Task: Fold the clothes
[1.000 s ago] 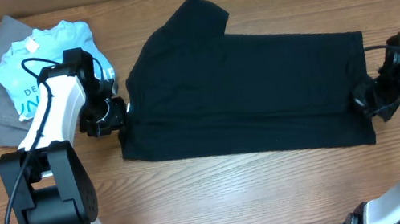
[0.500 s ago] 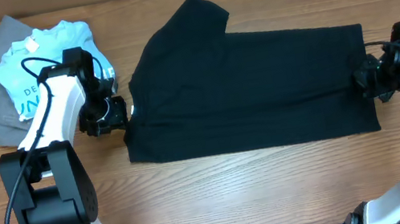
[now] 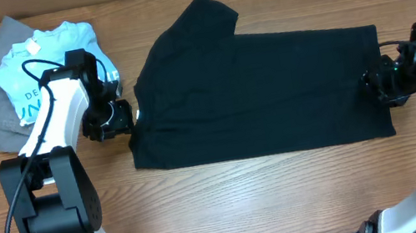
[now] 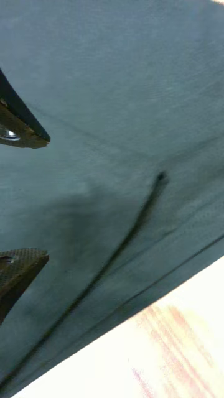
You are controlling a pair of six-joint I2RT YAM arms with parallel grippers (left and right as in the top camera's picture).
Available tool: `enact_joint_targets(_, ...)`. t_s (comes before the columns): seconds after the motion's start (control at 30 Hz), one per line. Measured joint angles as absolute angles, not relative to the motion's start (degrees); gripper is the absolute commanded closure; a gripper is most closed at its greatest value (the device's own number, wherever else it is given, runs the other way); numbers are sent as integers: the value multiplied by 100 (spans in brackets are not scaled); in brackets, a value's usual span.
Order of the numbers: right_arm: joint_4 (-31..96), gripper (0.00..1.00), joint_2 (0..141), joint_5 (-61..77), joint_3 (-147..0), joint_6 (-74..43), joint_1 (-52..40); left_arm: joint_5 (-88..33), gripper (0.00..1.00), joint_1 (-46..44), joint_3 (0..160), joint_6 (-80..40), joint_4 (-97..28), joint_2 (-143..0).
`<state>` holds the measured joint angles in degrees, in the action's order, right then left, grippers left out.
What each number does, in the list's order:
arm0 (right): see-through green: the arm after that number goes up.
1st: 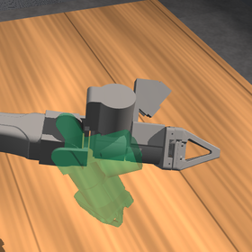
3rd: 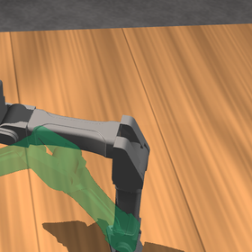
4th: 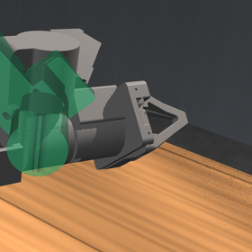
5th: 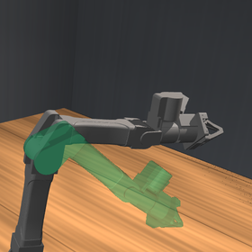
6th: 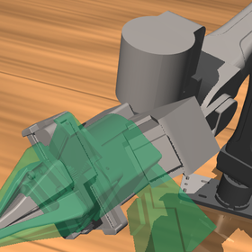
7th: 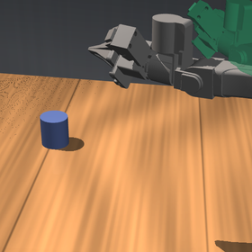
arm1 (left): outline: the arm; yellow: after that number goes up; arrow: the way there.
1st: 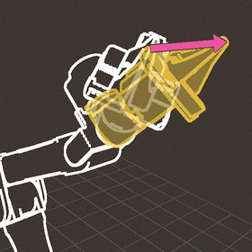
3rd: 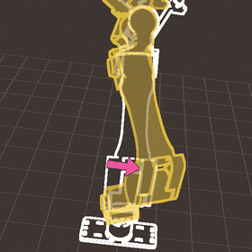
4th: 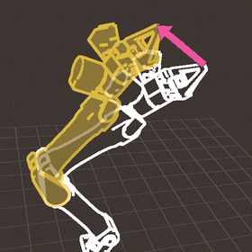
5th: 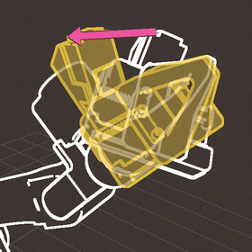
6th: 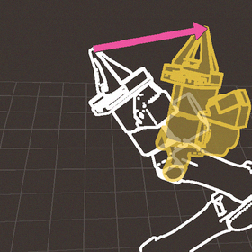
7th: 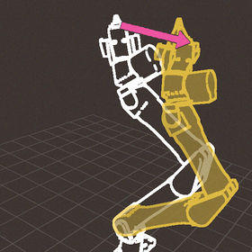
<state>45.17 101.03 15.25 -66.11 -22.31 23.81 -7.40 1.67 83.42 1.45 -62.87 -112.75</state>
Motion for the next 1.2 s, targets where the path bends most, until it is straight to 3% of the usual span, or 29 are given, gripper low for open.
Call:
enact_joint_targets(0.3, 6390, 44, 8576, 2143, -7050, -1667, 2303, -744, 36, 167, 8342, -161, -6077, -11275)
enact_joint_targets(0.53, 6853, 34, 7242, 2252, -7061, -1315, 2224, -744, 36, 165, 8342, -576, -5863, -11275)
enact_joint_targets(0.67, 6820, 30, 6783, 2257, -7061, -1256, 2224, -746, 37, 167, 8342, -792, -5808, -11275)
enact_joint_targets(0.77, 6807, 29, 6678, 2261, -7061, -1236, 2224, -746, 45, 167, 8342, -891, -5922, -11275)
enact_joint_targets(0.93, 6814, 25, 6748, 2193, -7061, -1216, 2224, -744, 48, 165, 8342, -884, -6263, -11264)
enact_joint_targets(1.07, 6836, 25, 7022, 1774, -7063, -1350, 2224, -738, 43, 158, 8342, -788, -6525, -10945)
enact_joint_targets(1.2, 6849, 22, 7638, 1313, -7061, -1516, 2224, -703, 29, 115, 8342, -683, -6812, -9983)
